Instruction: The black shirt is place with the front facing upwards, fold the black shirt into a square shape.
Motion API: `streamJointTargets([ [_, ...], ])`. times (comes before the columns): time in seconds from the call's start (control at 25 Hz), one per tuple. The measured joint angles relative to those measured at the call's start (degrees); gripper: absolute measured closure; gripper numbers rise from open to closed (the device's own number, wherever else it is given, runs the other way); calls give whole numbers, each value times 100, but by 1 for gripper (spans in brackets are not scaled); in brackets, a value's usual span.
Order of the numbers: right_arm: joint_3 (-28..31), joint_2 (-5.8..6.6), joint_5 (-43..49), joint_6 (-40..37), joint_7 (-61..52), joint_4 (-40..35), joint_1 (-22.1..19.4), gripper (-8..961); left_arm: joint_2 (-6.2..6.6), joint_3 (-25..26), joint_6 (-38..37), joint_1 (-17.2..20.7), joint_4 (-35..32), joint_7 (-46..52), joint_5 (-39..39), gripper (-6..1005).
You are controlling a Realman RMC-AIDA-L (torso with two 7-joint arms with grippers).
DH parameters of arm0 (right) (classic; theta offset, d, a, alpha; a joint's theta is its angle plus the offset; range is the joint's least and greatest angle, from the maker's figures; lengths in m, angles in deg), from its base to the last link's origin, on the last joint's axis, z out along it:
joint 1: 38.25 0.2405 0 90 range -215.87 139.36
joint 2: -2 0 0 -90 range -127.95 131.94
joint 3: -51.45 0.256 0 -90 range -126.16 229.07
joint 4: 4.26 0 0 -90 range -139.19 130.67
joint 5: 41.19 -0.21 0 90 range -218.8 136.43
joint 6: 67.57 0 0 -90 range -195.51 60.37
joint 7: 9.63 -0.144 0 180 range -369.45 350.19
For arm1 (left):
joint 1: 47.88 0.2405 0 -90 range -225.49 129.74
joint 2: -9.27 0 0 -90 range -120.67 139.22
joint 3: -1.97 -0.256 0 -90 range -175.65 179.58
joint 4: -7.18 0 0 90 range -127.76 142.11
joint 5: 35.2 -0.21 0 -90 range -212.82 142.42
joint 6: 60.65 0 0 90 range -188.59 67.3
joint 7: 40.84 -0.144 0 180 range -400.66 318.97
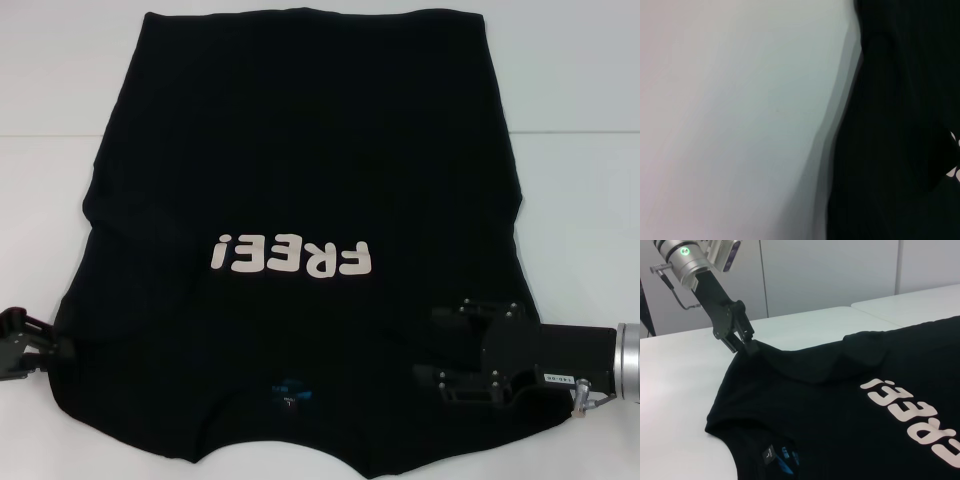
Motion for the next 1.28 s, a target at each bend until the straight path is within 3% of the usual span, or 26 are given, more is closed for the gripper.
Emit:
streamJointTargets([
  [0.12, 0, 6, 0, 0, 0, 0, 0, 144, 0, 0, 4, 3, 2, -50, -1, 783],
  [0.44, 9, 18, 0, 19, -376, -74, 3, 145, 0, 80, -2, 48, 2, -197, 51, 919],
  [0.72, 7, 82, 617, -12, -3514, -1580, -204, 149, 18, 145, -130, 33, 0, -543, 95, 970],
  [0.84, 2, 176, 1302, -260, -5200, -2306, -218, 151, 24, 149, -220, 21, -4, -693, 198, 970],
  [1.08, 120, 586, 2321, -1614, -7848, -2880, 206, 154, 58, 200, -402, 18, -76, -928, 367, 970],
  [1.28, 357, 666, 2967, -2203, -8815, -3013, 453, 151, 62, 210, -489, 26, -154, -1021, 369, 970],
])
